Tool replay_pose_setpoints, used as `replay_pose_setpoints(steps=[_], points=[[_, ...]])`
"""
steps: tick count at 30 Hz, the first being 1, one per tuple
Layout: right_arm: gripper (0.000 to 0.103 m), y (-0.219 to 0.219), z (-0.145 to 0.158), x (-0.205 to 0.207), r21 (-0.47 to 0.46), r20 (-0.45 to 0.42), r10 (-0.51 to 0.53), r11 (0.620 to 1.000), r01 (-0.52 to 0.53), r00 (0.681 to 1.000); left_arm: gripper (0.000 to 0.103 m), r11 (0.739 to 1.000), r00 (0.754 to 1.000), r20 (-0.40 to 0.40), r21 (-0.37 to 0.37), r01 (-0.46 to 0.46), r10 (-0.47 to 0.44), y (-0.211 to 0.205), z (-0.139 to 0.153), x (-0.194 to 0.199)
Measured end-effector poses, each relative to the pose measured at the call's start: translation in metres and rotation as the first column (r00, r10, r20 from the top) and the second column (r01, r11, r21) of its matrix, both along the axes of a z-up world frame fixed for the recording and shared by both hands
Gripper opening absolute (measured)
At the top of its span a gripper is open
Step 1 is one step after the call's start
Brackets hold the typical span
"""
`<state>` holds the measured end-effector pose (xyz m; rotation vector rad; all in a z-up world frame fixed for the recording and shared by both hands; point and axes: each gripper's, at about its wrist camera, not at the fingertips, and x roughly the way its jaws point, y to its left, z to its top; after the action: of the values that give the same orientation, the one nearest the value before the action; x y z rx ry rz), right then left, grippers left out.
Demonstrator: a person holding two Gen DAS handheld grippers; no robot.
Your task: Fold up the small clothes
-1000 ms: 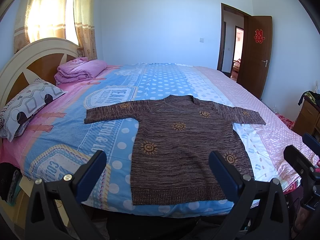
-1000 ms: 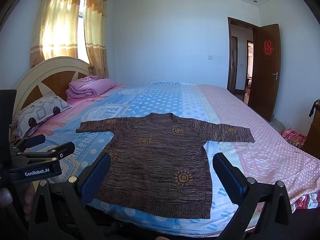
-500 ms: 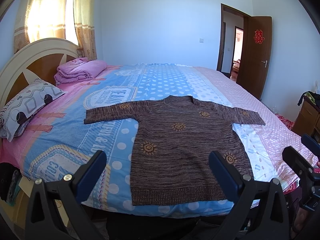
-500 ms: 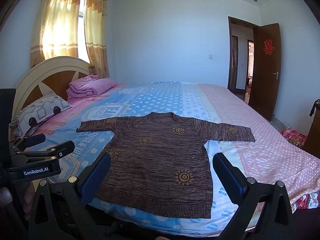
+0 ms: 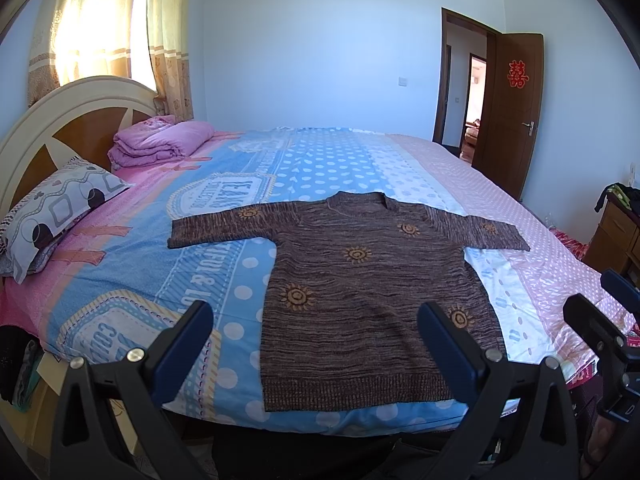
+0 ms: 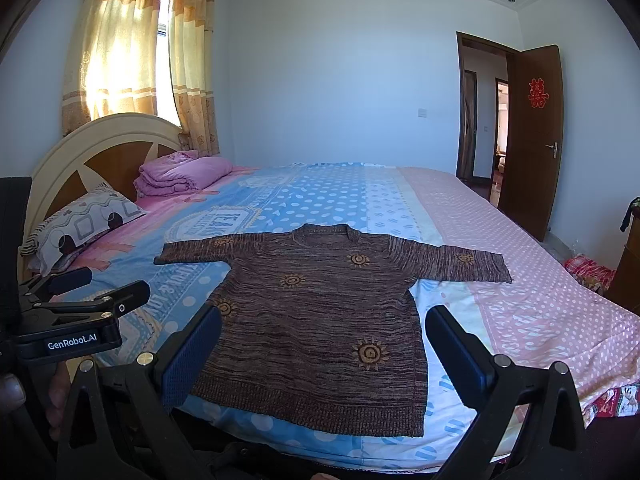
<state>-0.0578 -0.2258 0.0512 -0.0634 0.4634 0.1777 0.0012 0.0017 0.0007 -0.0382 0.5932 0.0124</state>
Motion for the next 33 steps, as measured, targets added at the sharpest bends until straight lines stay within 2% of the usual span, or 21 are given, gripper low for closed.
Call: replay_pose_setpoints(steps=[33], points=[[0.102, 0.0017, -0.0062, 0.0016, -0.001, -0.01, 0.039, 0.999, -0.039, 0.999, 0.103, 1.0, 1.0, -0.012, -0.008, -0.003, 0.003, 0.0047, -0.0055, 0.0045]])
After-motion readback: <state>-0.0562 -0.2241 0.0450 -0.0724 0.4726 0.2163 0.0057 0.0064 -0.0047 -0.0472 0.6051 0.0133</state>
